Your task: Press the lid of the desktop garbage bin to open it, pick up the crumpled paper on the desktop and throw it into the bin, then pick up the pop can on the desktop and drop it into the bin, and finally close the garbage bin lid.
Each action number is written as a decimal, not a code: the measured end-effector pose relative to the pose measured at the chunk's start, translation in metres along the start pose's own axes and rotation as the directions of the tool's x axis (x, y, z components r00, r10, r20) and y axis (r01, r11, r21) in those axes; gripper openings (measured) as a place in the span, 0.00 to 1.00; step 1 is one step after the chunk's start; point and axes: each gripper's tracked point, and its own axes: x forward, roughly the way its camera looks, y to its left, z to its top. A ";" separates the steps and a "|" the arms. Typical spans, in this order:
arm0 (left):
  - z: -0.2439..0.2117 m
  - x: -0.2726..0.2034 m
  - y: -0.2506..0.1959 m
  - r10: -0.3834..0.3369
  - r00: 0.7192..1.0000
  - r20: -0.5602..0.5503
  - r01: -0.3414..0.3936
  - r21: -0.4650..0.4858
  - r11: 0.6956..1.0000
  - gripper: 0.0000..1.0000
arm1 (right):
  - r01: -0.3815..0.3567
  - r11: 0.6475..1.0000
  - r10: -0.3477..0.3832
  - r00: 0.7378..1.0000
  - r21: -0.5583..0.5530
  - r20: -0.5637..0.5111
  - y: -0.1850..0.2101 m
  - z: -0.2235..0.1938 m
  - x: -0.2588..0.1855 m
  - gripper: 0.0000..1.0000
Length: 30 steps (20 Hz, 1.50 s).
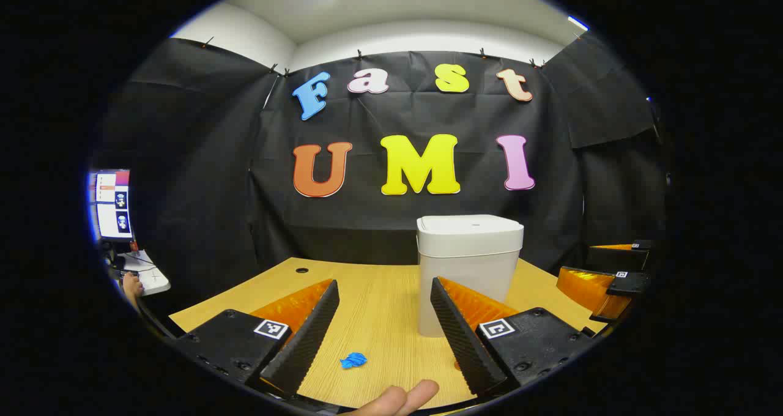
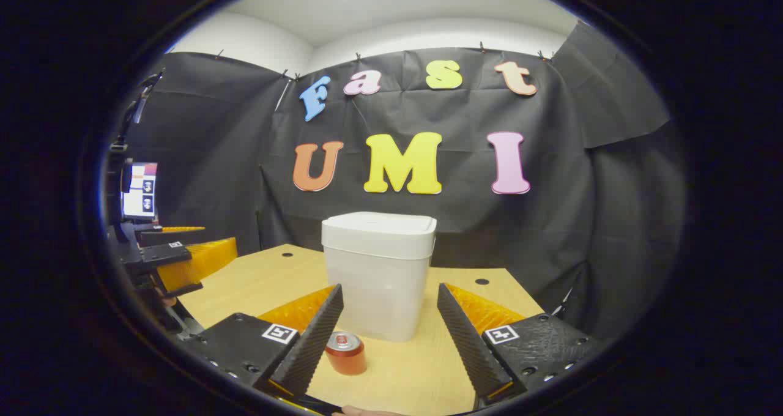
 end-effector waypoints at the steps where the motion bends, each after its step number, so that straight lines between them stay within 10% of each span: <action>1: -0.001 0.001 0.000 -0.003 1.000 -0.001 0.003 -0.001 1.000 0.97 | -0.003 1.000 0.003 1.000 0.001 -0.002 0.001 -0.001 -0.001 0.95; 24: -0.003 -0.001 0.000 -0.018 1.000 -0.012 0.018 -0.002 1.000 0.97 | 0.002 1.000 -0.001 1.000 -0.021 0.020 -0.015 0.023 0.020 0.95; 30: -0.002 0.002 0.010 0.002 1.000 -0.014 -0.003 -0.013 1.000 0.97 | -0.022 1.000 0.022 1.000 -0.009 -0.015 -0.002 0.047 0.055 0.65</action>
